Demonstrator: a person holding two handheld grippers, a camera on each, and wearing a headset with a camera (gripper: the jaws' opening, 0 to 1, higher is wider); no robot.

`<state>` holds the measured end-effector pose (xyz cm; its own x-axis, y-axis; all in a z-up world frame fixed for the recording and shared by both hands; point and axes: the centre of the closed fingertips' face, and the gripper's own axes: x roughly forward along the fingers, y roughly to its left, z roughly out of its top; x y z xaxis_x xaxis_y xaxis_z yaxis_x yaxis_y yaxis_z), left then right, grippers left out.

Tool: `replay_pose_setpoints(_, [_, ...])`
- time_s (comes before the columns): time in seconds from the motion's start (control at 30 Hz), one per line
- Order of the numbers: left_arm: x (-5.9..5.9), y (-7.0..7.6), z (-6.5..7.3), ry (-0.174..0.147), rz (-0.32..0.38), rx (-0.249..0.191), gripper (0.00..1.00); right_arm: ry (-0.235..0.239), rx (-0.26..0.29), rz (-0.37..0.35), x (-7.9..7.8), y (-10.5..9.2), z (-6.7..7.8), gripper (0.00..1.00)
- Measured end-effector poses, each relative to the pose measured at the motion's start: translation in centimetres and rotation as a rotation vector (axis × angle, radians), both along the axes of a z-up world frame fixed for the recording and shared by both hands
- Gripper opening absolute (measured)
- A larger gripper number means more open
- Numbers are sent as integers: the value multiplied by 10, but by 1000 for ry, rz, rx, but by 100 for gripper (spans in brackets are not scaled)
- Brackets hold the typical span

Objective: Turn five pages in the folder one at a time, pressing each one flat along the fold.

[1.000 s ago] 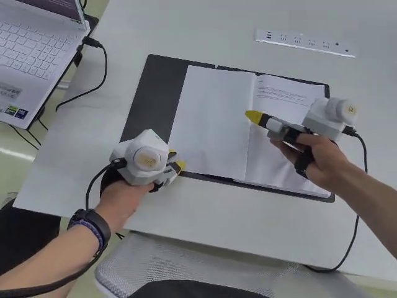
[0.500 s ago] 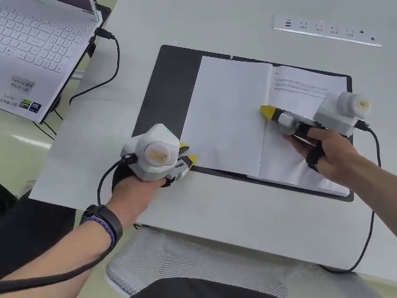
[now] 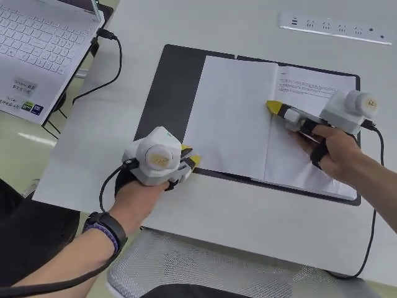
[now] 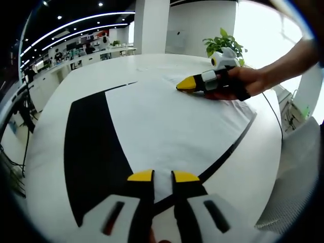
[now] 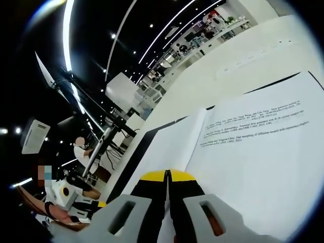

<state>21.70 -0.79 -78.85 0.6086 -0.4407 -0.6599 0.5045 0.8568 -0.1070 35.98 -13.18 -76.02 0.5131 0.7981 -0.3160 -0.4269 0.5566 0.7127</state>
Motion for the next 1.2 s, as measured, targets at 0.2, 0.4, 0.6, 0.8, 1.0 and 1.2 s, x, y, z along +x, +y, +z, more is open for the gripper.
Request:
replay_pose_setpoints(0.2, [0,1,0,1,-4,3,10,-28,-8,-49,23,0,0,0])
replay_pose_setpoints(0.4, [-1,0,0,4,1,-2,11,-22,-24,-87,58,-4,-8,0])
replay_pose_setpoints(0.6, [0,0,0,8,7,2,10,-18,-7,-151,77,-4,-8,0])
replay_pose_setpoints(0.8, [-2,1,1,12,11,0,10,0,32,-206,91,-7,-11,0])
replay_pose_setpoints(1.0, [-2,1,1,13,10,2,9,-9,33,-260,97,-7,-5,0])
replay_pose_setpoints(1.2, [-1,2,1,13,13,2,8,-9,49,-308,108,-10,-3,0])
